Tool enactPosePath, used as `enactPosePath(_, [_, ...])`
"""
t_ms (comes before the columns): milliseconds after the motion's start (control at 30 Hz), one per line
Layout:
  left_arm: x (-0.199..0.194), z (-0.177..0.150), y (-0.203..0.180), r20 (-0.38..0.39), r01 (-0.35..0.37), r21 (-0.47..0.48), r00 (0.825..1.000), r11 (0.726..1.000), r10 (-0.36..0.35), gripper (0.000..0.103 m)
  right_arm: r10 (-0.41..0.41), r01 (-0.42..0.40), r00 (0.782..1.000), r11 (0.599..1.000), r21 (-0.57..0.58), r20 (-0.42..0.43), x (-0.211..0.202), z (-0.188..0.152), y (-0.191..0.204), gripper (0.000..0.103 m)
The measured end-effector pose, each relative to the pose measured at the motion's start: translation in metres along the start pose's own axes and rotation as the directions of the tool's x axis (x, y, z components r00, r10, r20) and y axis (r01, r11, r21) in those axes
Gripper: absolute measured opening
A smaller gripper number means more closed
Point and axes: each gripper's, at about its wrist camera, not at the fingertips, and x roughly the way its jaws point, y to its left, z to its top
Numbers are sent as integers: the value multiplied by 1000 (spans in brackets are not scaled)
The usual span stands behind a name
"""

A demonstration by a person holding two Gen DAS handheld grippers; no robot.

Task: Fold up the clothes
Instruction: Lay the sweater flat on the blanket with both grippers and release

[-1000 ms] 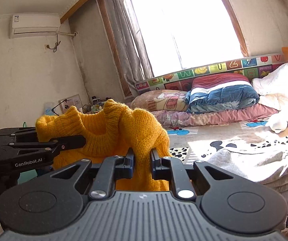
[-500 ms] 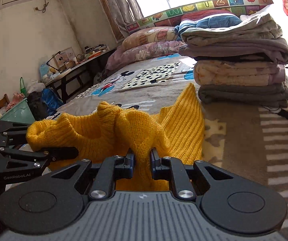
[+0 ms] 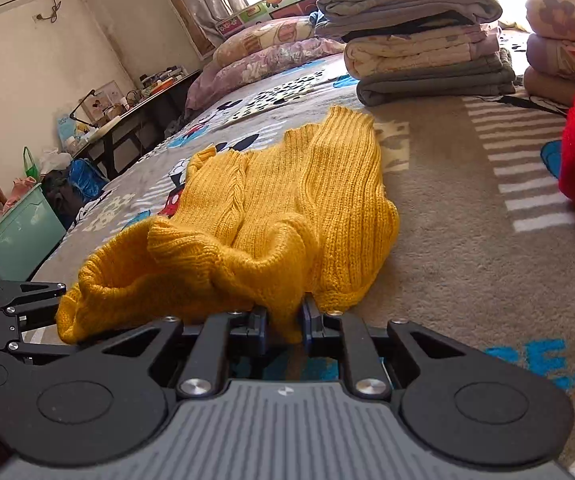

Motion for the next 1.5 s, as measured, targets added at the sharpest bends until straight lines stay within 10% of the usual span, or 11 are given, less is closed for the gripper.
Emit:
enactPosePath(200, [-39,-18,6,-56,84,-93,994,992,-90,48,34,-31,990,999,17,-134,-21,-25,16,40])
enactPosePath(433, [-131,-20,48,149,224,-381,972,897,-179,61,184,-165,974,976,139,-133,-73,-31,33,50])
enactPosePath(600, [-167,-19,81,331,371,-646,924,668,-194,77,236,-242,970,954,179,58,-124,6,37,59])
enactPosePath(700, [-140,-24,80,273,327,-755,945,568,-182,77,178,-204,975,958,204,135,-130,22,28,72])
enactPosePath(833, [-76,-42,69,147,223,-869,969,442,-200,77,79,-105,992,952,288,99,-92,20,4,72])
enactPosePath(967, [-37,-69,66,193,249,-941,951,230,-241,77,16,-18,1000,929,369,10,-44,3,-15,72])
enactPosePath(1033, [-26,-70,65,221,277,-941,938,193,-267,75,37,-40,999,896,442,15,-31,-11,-24,71])
enactPosePath(1133, [-16,-69,63,225,284,-935,937,211,-266,65,88,-97,995,850,517,42,-18,-26,-35,61])
enactPosePath(1300, [-21,-70,67,214,266,-917,957,296,-197,14,164,-162,985,815,557,46,2,-41,-42,34])
enactPosePath(1433, [-57,-61,65,202,207,-811,977,548,-69,10,195,-217,976,871,441,96,-19,-34,-16,17])
enactPosePath(1500, [-39,-72,61,105,139,-810,990,570,-92,10,172,-182,983,914,362,58,-29,-30,-4,17])
